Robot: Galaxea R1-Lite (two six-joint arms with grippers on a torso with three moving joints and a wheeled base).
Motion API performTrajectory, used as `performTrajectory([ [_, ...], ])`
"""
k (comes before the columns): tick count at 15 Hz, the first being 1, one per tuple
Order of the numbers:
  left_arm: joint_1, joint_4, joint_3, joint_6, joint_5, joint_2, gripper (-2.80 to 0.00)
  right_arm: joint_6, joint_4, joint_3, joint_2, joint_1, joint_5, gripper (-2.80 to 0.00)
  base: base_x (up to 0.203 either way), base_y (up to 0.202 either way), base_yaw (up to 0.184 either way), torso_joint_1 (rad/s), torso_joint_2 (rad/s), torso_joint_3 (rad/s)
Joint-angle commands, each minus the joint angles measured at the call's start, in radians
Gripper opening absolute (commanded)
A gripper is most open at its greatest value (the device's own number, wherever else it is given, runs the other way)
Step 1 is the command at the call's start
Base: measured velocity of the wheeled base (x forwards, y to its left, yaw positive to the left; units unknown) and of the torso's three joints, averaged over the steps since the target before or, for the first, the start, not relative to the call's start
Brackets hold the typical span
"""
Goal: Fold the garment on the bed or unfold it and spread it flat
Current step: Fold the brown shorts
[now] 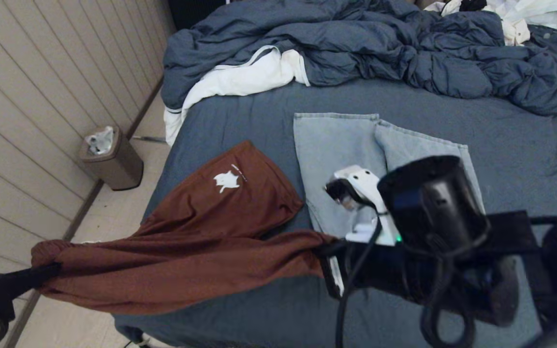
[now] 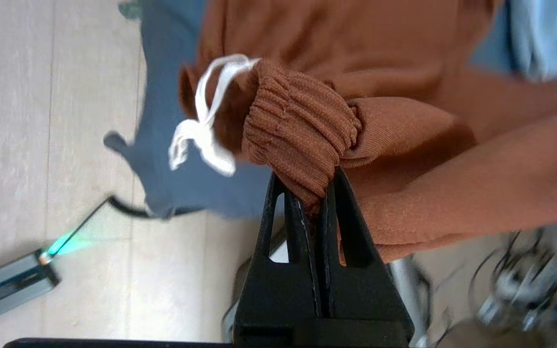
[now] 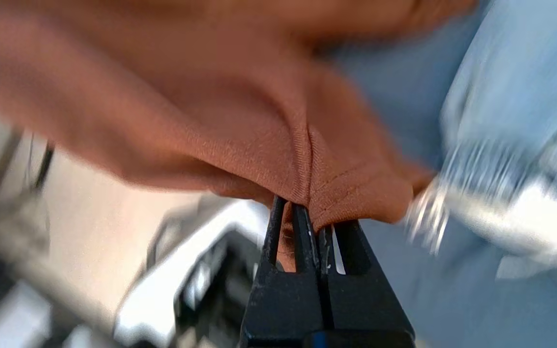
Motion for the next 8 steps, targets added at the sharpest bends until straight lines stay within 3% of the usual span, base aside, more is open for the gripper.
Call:
performTrajectory([
  [1,0.001,-0.009,-0.067,-0.034,-0.001,0.103,-2.8,0.0,0.011,-0.157,0.149,-0.043,-0.003,-2.8,0.0,0.0,0.0,0.0,0.0,0.0],
  [4,0.001,-0.069,-0.147,-0.096,0.002,0.236,-2.8,-0.001,0.037,-0.424,0.344,-0.088,-0.037,-2.8,0.0,0.0,0.0,0.0,0.0,0.0],
  [8,0.001,-0.315,-0.234,-0.217,0.019,0.413,-2.8,-0.01,0.055,-0.782,0.577,-0.132,-0.127,-2.8,0.0,0.0,0.0,0.0,0.0,0.0],
])
